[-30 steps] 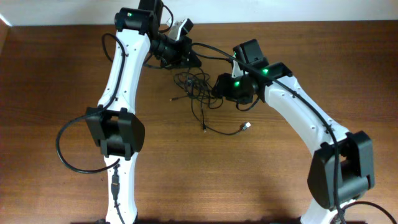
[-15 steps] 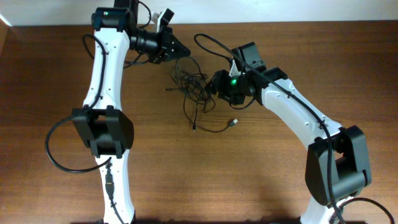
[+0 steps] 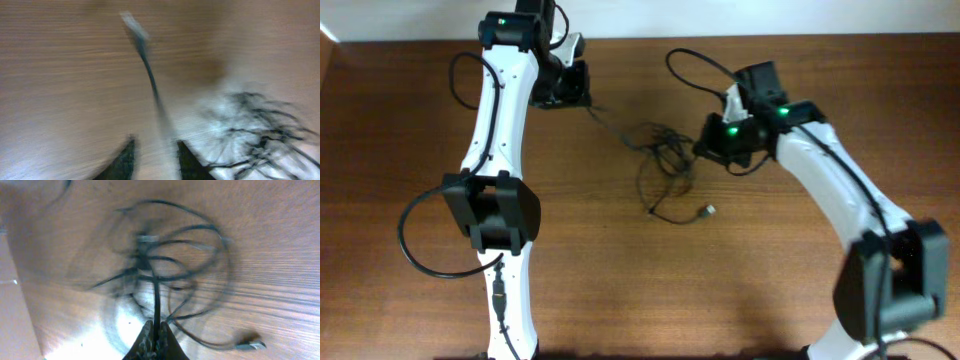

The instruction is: Untangle cables

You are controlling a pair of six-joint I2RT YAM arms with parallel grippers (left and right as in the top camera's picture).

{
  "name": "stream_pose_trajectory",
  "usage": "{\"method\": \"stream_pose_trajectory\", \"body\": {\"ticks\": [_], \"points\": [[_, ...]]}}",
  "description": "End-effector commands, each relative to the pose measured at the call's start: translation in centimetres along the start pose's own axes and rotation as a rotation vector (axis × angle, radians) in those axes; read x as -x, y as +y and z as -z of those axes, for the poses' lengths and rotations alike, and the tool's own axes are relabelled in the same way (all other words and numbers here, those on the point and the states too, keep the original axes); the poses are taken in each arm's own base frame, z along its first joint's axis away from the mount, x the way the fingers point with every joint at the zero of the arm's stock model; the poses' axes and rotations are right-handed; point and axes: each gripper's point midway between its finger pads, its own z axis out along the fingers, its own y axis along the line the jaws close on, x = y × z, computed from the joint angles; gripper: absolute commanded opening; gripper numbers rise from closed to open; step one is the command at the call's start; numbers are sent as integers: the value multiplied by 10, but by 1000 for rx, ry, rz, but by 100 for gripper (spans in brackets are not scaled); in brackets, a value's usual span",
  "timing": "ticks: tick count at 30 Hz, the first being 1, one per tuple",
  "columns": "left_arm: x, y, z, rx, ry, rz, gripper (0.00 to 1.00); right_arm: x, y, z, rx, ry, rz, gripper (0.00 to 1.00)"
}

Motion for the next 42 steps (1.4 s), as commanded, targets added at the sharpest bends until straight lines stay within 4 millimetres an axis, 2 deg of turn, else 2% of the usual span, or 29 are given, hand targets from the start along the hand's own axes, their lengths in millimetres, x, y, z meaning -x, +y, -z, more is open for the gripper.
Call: {"method": "stream_pose_trajectory", "body": {"ticks": [1, 2, 3, 4, 5, 6, 7, 8, 11, 12, 13, 14, 17, 18, 20, 22, 24, 26, 27, 28, 30, 31, 33, 34, 37, 38, 40, 41, 42], "points": [[-3, 66, 33, 388, -27, 13, 24, -1, 11, 63, 17, -97, 133, 4], [-5, 81, 38, 443, -19, 26, 19, -5, 10, 81, 16, -116, 122, 4], [-6, 83, 38, 419, -18, 39, 17, -9, 13, 93, 21, -130, 124, 4], [-6, 61, 30, 272, -4, -27, 15, -15, 18, 99, 44, -122, 126, 4], [-7, 20, 24, 36, 2, -161, 15, -18, 23, 98, 73, -106, 122, 4], [-13, -42, 32, -327, -28, -331, 17, -19, 24, 99, 83, -101, 113, 4], [-21, -89, 55, -619, -75, -430, 23, -19, 24, 99, 85, -101, 96, 4], [-26, -112, 69, -765, -94, -446, 30, -17, 26, 99, 91, -107, 99, 4], [-49, -153, 70, -850, -15, -463, 26, -8, 31, 102, 112, -142, 72, 4], [-67, -178, 66, -867, 54, -477, 34, 1, 31, 106, 128, -168, 43, 4], [-78, -194, 55, -800, 182, -315, 40, 7, 31, 110, 145, -186, 36, 4], [-80, -201, 45, -728, 243, -184, 43, 11, 28, 112, 147, -199, 21, 4], [-89, -241, 37, -716, 307, -69, 49, 15, 25, 115, 145, -215, 9, 4], [-94, -250, 36, -712, 328, -48, 53, 15, 25, 115, 145, -215, 10, 4], [-100, -269, 33, -713, 343, -36, 54, 16, 26, 115, 146, -218, 12, 4], [-102, -267, 25, -659, 349, -3, 52, 17, 25, 115, 143, -221, 11, 4], [-107, -265, 15, -629, 374, 21, 43, 17, 24, 115, 137, -224, 11, 4], [-114, -259, -3, -607, 418, 49, 38, 18, 25, 115, 139, -227, 12, 4], [-114, -257, -14, -607, 418, 49, 27, 18, 25, 115, 139, -227, 12, 4], [-110, -257, -17, -614, 403, 43, 21, 18, 25, 115, 139, -227, 12, 4], [-83, -258, -18, -661, 292, -5, 0, 18, 25, 115, 138, -226, 12, 4], [-66, -249, -19, -657, 222, -28, 0, 17, 24, 115, 137, -223, 10, 4], [-41, -213, -25, -573, 129, -36, 0, 13, 21, 114, 126, -205, 1, 4], [-28, -186, -25, -522, 93, -15, 0, 10, 20, 113, 121, -197, 1, 4], [-12, -131, -7, -396, 19, 21, 0, 3, 2, 110, 33, -176, -24, 4], [-8, -114, 7, -328, -27, 3, 0, -1, -3, 107, 11, -160, -34, 4], [-7, -105, 26, -272, -75, -16, 0, -3, -8, 101, -1, -136, -40, 4], [-7, -95, 46, -202, -123, -17, 0, -6, -15, 92, -21, -98, -45, 4], [-6, -91, 56, -186, -144, -27, 0, -7, -19, 87, -31, -78, -44, 4]]}}
